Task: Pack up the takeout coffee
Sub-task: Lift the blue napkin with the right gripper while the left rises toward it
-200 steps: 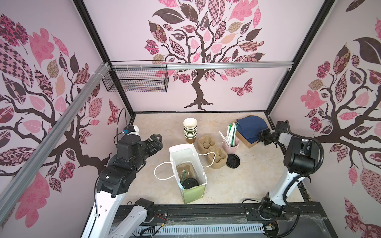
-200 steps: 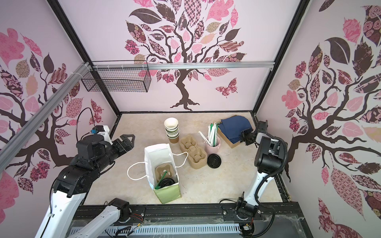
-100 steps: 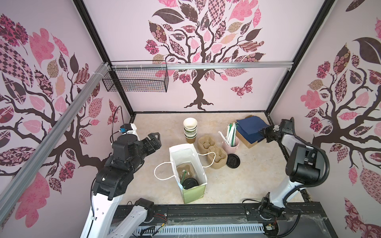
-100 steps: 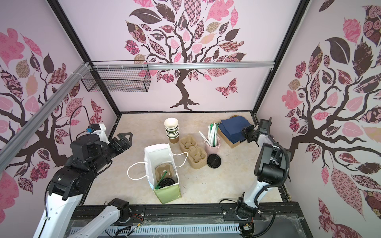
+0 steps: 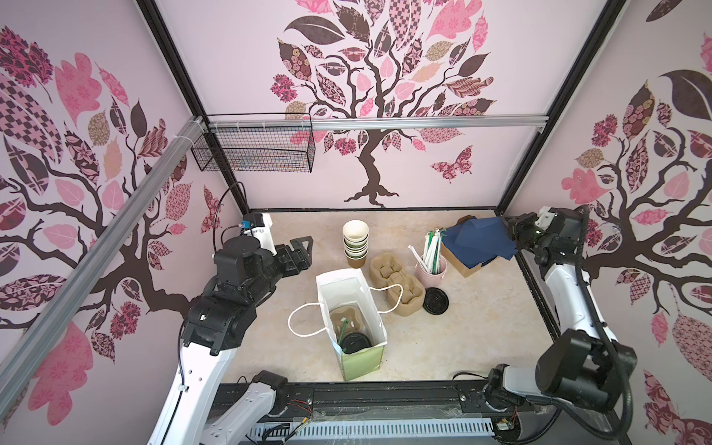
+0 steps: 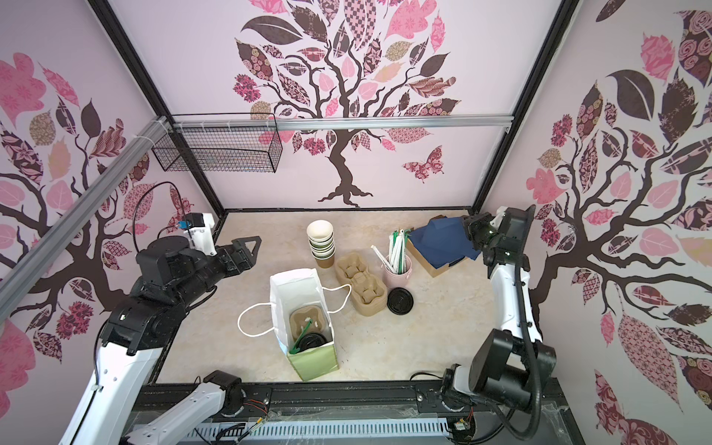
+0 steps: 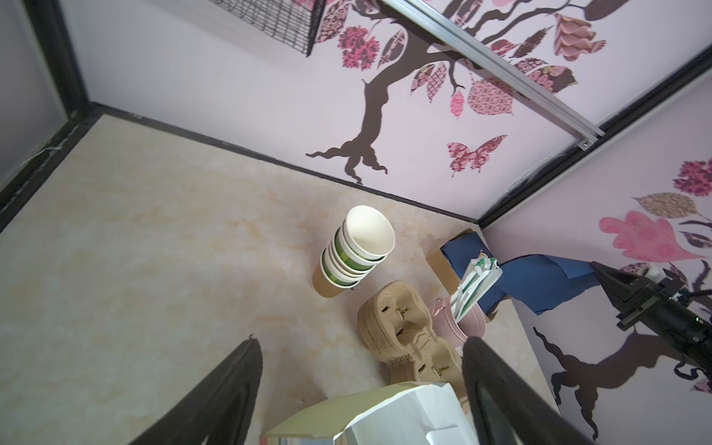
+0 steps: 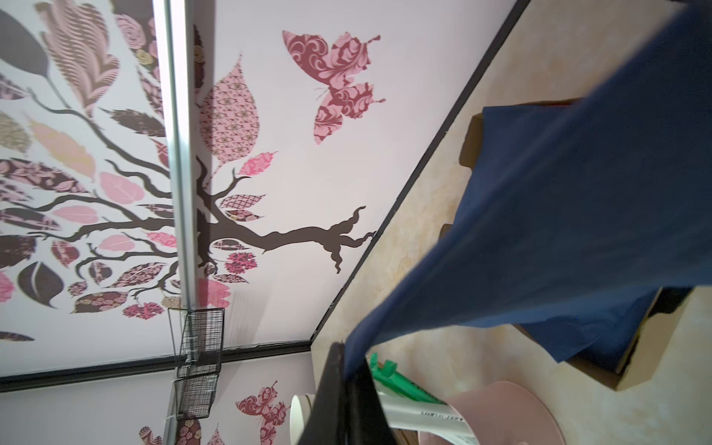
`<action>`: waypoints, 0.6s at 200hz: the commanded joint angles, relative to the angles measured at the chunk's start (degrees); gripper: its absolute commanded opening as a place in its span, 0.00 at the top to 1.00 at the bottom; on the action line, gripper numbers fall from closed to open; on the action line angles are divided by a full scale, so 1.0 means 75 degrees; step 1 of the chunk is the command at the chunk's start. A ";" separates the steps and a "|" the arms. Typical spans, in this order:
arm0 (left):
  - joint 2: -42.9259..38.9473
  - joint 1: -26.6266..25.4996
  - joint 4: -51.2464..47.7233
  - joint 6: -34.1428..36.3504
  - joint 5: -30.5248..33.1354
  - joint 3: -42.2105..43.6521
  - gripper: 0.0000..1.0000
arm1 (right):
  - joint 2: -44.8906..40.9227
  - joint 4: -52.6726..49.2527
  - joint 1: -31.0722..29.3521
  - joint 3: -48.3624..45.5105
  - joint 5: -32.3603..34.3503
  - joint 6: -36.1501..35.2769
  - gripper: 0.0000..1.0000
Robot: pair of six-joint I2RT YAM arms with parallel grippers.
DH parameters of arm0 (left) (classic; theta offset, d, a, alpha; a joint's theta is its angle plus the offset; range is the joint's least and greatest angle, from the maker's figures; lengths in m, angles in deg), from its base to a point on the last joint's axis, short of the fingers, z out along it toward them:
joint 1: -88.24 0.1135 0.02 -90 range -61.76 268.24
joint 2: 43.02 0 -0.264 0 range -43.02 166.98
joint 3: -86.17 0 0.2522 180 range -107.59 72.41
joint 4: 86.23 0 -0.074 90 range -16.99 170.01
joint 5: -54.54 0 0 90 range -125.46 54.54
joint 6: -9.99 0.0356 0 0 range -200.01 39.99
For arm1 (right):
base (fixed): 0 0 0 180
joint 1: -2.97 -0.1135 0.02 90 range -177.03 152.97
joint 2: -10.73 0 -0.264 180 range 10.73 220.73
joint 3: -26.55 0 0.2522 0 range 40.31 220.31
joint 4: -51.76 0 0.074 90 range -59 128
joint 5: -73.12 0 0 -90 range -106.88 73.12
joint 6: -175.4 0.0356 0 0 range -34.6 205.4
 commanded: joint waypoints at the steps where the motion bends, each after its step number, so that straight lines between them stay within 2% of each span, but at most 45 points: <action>1: 0.0229 -0.0362 0.1024 0.0973 -0.0838 -0.0451 0.16 | -0.1004 -0.0268 0.0017 0.0526 -0.0060 0.0209 1.00; 19: 0.0674 -0.0896 0.1195 0.1658 -0.1066 -0.0834 0.15 | -0.1442 -0.0537 0.0011 0.1064 -0.0109 0.0288 1.00; 50: 0.1409 -0.1388 0.1728 0.2384 -0.2248 -0.1321 0.15 | -0.1617 -0.1241 -0.0333 0.2312 -0.0709 0.0647 1.00; 86: 0.2234 -0.2421 0.2517 0.3838 -0.2511 -0.1823 0.12 | -0.1273 -0.2439 -0.2050 0.3948 -0.0716 0.0642 1.00; 110: 0.2763 -0.2989 0.3142 0.4355 -0.2404 -0.2084 0.08 | -0.0980 -0.2877 -0.3221 0.4565 -0.0687 0.0651 1.00; 120: 0.2908 -0.3065 0.3382 0.4285 -0.2546 -0.2134 0.05 | -0.0834 -0.3040 -0.3627 0.4814 -0.0728 0.0613 1.00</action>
